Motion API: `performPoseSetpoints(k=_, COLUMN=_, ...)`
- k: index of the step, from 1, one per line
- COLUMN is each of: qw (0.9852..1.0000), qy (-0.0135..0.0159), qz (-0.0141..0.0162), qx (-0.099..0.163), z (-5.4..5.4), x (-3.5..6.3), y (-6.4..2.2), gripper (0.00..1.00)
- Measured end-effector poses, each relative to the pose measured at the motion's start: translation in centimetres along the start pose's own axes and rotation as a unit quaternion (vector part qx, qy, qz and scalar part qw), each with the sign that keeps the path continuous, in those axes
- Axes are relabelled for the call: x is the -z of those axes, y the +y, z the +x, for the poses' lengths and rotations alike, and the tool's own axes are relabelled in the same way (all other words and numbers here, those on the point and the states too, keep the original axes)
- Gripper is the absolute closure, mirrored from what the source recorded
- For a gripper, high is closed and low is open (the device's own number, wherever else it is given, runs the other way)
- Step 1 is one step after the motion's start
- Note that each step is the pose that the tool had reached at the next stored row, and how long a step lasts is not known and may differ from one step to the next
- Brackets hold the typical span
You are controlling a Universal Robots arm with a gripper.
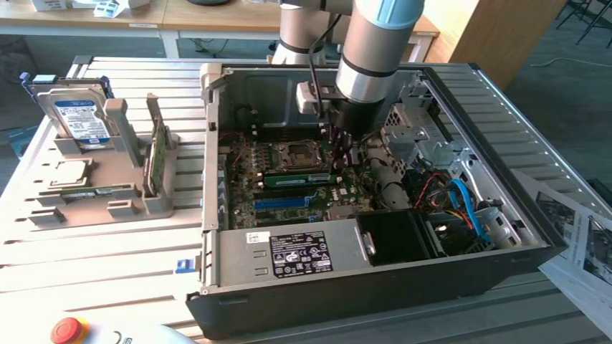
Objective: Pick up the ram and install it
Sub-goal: 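Press down the ram until it locks into place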
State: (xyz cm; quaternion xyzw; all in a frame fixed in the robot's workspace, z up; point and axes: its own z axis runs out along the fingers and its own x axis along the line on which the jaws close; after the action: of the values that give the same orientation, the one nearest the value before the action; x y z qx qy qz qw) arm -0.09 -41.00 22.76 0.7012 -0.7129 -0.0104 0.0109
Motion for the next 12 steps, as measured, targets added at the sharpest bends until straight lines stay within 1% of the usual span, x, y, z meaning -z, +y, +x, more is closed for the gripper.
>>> performPoseSetpoints(k=12, qw=1.0, qy=-0.0001, qz=0.0, qx=0.0, z=0.0, x=-0.23, y=-0.01, gripper=0.89)
